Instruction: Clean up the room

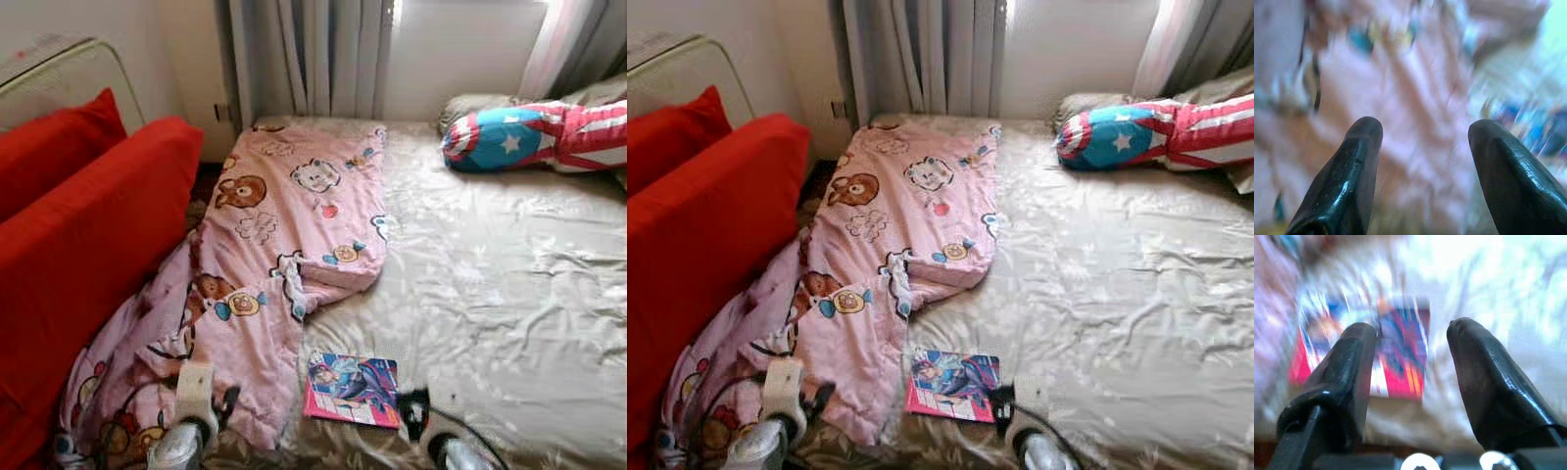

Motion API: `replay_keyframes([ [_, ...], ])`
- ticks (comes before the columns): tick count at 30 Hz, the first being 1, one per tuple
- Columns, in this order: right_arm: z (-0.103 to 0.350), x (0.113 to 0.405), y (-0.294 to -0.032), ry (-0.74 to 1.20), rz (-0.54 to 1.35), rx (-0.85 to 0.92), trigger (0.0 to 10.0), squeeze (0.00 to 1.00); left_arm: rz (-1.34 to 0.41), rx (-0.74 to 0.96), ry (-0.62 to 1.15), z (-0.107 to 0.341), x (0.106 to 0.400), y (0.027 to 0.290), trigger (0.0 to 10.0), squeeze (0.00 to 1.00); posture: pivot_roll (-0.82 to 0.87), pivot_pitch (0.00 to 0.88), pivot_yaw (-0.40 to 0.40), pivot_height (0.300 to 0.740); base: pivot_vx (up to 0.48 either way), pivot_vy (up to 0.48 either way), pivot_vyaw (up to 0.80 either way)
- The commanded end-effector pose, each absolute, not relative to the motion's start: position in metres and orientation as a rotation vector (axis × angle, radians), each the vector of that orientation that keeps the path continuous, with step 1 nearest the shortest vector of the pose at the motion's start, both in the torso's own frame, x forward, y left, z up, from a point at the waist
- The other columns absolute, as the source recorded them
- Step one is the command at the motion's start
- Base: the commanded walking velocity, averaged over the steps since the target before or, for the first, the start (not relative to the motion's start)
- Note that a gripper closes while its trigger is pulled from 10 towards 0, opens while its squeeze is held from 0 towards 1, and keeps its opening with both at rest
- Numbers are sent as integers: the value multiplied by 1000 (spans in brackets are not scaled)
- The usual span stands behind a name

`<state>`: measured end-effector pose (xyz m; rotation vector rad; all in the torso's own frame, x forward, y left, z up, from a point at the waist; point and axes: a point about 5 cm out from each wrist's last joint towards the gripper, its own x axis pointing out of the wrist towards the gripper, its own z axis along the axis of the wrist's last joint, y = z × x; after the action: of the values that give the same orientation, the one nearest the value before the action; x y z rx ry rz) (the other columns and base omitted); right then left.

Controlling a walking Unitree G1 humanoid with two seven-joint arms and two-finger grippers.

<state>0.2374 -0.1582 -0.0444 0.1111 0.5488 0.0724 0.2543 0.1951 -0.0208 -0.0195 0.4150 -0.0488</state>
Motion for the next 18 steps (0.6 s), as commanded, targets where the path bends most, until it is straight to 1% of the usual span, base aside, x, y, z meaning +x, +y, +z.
replay_keyframes([
  [1, -29, 251, -154, 436, 107, 122, 10000, 0, -61, -32, 333, -12, 257, 196, 10000, 0, 24, 0, -12, 740, 0, 0, 0],
  [5, -20, 255, -151, 342, 115, 134, 10000, 0, -59, -52, 230, -1, 255, 198, 10000, 0, 23, 0, -21, 740, 0, 0, 0],
  [8, -19, 251, -150, 306, 94, 153, 10000, 0, -63, -60, 199, 1, 249, 198, 10000, 0, 24, 0, -23, 740, 0, 0, 0],
  [13, -23, 246, -149, 321, 75, 158, 10000, 0, -49, -66, 181, 3, 248, 197, 10000, 0, 19, 0, -27, 740, 0, 0, 0],
  [18, -27, 242, -148, 346, 80, 154, 10000, 0, -43, -67, 168, 9, 256, 199, 10000, 0, 18, 0, -29, 710, 0, 0, 0],
])
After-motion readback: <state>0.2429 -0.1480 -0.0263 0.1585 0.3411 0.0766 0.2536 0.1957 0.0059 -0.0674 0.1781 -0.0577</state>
